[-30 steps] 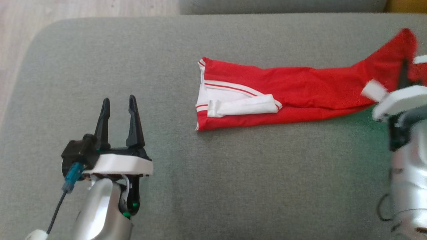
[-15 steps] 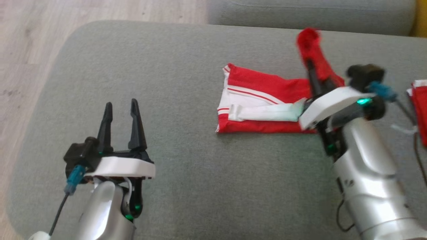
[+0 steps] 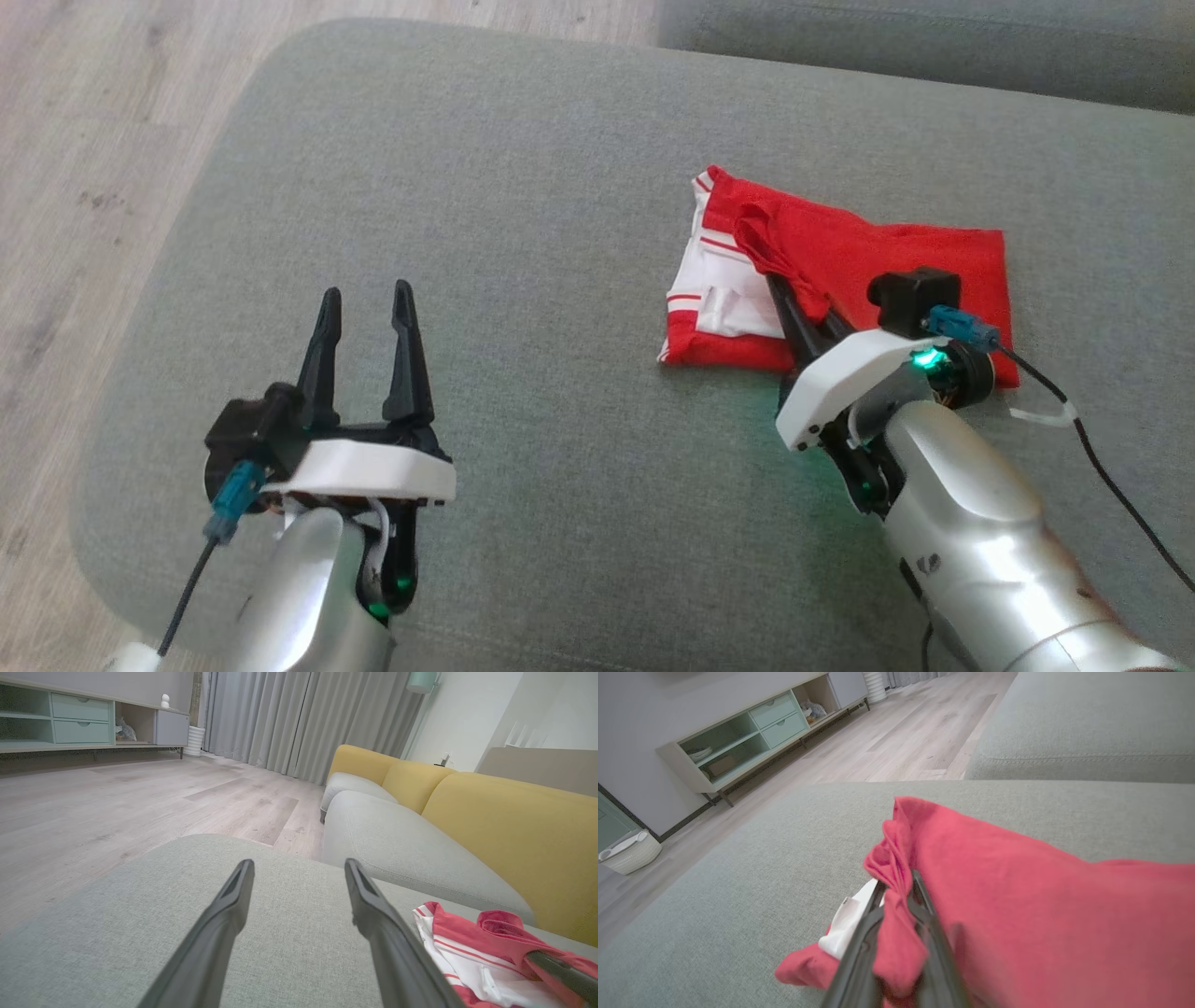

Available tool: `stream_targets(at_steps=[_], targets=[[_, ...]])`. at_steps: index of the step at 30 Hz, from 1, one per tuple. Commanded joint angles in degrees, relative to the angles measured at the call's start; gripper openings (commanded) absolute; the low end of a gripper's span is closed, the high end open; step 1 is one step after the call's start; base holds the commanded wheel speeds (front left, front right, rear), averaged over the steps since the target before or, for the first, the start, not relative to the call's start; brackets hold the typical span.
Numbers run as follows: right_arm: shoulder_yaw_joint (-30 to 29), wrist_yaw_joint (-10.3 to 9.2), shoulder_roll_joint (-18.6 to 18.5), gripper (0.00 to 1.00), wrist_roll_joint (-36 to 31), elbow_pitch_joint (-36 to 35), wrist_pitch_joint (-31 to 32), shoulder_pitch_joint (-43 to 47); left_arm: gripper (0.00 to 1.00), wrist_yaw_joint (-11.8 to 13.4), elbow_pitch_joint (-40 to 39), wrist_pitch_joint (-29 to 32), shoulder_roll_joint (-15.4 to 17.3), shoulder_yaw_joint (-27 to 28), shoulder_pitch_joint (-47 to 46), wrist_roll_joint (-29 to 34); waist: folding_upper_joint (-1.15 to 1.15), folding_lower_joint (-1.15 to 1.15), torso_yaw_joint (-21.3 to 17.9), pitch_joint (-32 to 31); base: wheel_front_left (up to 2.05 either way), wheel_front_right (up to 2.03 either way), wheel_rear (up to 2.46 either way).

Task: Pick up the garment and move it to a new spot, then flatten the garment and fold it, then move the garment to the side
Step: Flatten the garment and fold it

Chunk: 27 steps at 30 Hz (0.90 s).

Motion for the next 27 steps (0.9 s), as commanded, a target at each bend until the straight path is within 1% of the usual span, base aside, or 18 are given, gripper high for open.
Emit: stream_targets(at_steps=[1, 5, 6, 7, 12, 15, 17, 19, 22, 27], targets=[[1.3, 0.39, 0.7, 0.00, 0.6, -0.9, -1.1, -2.6, 1.00, 0.2, -1.6, -0.5, 0.6, 1.4, -2.4, -0.3, 0.00, 0.00, 0.3, 0.3, 0.00, 0.00, 0.00], [3.4, 0.39, 0.7, 0.00, 1.5, 2.7, -2.4, -4.3, 1.00, 0.3, -1.6, -0.5, 0.6, 1.4, -2.3, -0.3, 0.00, 0.00, 0.7, 1.0, 0.00, 0.00, 0.00], [4.1, 0.39, 0.7, 0.73, 1.4, 3.4, -2.6, -4.9, 1.00, 0.3, -1.5, -0.5, 0.6, 1.3, -2.3, -0.3, 0.00, 0.00, 0.7, 1.1, 0.00, 0.00, 0.00], [4.8, 0.39, 0.7, 1.00, 2.0, 3.7, -2.6, -5.1, 1.00, 0.2, -1.5, -0.5, 0.6, 1.1, -2.3, -0.4, 0.00, 0.00, 0.8, 1.2, 0.00, 0.00, 0.00], [9.3, 0.39, 0.7, 1.00, 5.8, 2.0, -4.3, -6.4, 1.00, 0.4, -1.3, -0.5, 0.6, 1.2, -2.5, -0.4, 0.00, 0.00, 0.3, 1.0, 0.00, 0.00, 0.00], [11.6, 0.39, 0.7, 1.00, 5.2, 0.0, -5.6, -7.3, 1.00, 0.3, -1.3, -0.5, 0.6, 1.8, -2.4, -0.1, 0.00, 0.00, -0.8, 0.4, 0.00, 0.00, 0.00], [11.3, 0.39, 0.7, 1.00, 4.1, -1.3, -6.2, -7.7, 1.00, 0.2, -1.5, -0.5, 0.6, 2.4, -2.2, 0.1, 0.00, 0.00, -1.8, -0.3, 0.00, 0.00, 0.00], [8.2, 0.39, 0.7, 1.00, 2.0, -2.3, -6.6, -8.0, 1.00, 0.3, -2.3, -0.5, 0.6, 3.2, -2.0, 0.9, 0.00, 0.00, -3.0, -1.0, 0.00, 0.00, 0.00], [-0.1, 0.39, 0.7, 1.00, -3.1, -7.0, -6.6, -6.7, 1.00, 0.9, -3.2, -0.5, 1.0, 4.3, -1.2, 3.0, 0.00, 0.00, -4.9, -1.6, 0.00, 0.00, 0.00], [-12.4, 0.39, 0.7, 1.00, -13.8, -15.9, -6.7, 1.0, 1.00, 0.6, -3.7, -0.5, 0.9, 4.9, -0.3, 4.6, 0.00, 0.00, -7.4, -2.4, 0.00, 0.00, 0.00]])
